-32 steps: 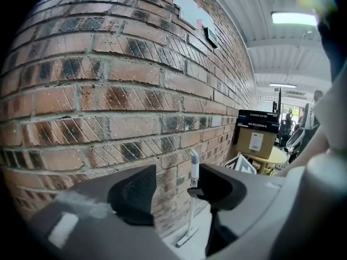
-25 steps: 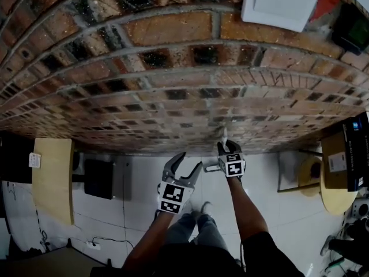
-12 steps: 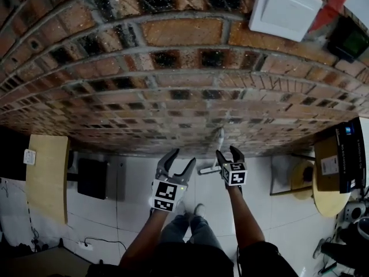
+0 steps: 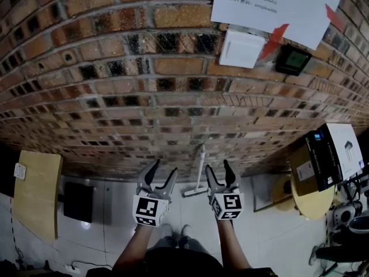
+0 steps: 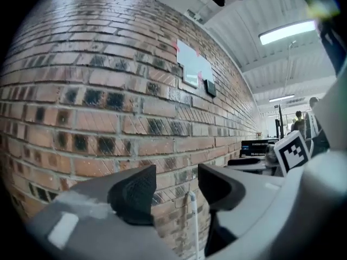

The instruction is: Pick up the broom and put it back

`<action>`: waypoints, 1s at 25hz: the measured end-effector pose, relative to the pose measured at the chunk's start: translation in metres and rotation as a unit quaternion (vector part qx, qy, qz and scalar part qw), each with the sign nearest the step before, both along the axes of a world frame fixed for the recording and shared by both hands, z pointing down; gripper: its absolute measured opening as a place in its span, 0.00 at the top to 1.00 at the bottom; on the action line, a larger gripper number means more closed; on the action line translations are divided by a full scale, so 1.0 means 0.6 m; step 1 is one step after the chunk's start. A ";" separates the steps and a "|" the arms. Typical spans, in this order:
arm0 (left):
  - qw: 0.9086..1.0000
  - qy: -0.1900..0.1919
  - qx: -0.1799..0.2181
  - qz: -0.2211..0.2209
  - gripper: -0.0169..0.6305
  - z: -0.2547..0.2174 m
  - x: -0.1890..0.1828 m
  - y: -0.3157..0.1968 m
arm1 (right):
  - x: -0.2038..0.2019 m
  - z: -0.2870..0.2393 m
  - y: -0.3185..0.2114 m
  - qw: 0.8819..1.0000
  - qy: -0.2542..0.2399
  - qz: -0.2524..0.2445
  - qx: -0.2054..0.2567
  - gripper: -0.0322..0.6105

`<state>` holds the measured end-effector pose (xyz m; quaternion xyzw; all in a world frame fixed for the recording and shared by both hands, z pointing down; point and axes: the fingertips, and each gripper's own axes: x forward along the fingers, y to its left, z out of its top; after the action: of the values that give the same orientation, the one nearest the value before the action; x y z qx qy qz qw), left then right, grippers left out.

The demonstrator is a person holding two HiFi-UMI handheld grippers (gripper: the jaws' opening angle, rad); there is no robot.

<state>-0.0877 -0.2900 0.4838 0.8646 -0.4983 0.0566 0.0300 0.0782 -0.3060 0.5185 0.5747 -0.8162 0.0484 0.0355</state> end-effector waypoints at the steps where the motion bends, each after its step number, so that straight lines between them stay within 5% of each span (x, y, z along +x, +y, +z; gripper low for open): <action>1: 1.000 0.006 0.010 -0.005 0.60 -0.016 -0.011 0.012 | -0.004 -0.029 0.017 1.000 -0.008 0.007 0.013 0.54; 12: 0.997 0.003 0.060 -0.044 0.60 -0.087 -0.082 0.132 | -0.063 -0.178 0.177 0.996 -0.011 0.036 0.087 0.48; 20: 0.996 -0.008 0.067 -0.065 0.60 -0.095 -0.037 0.212 | -0.035 -0.169 0.249 0.998 -0.006 -0.007 0.068 0.45; 25: 0.996 -0.003 0.043 -0.078 0.60 -0.093 0.044 0.294 | 0.054 -0.158 0.338 0.998 -0.021 -0.005 0.057 0.44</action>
<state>-0.0613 -0.1137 0.4281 0.8233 -0.5666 0.0347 -0.0044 0.1104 -0.1031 0.4239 0.5708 -0.8209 0.0137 -0.0140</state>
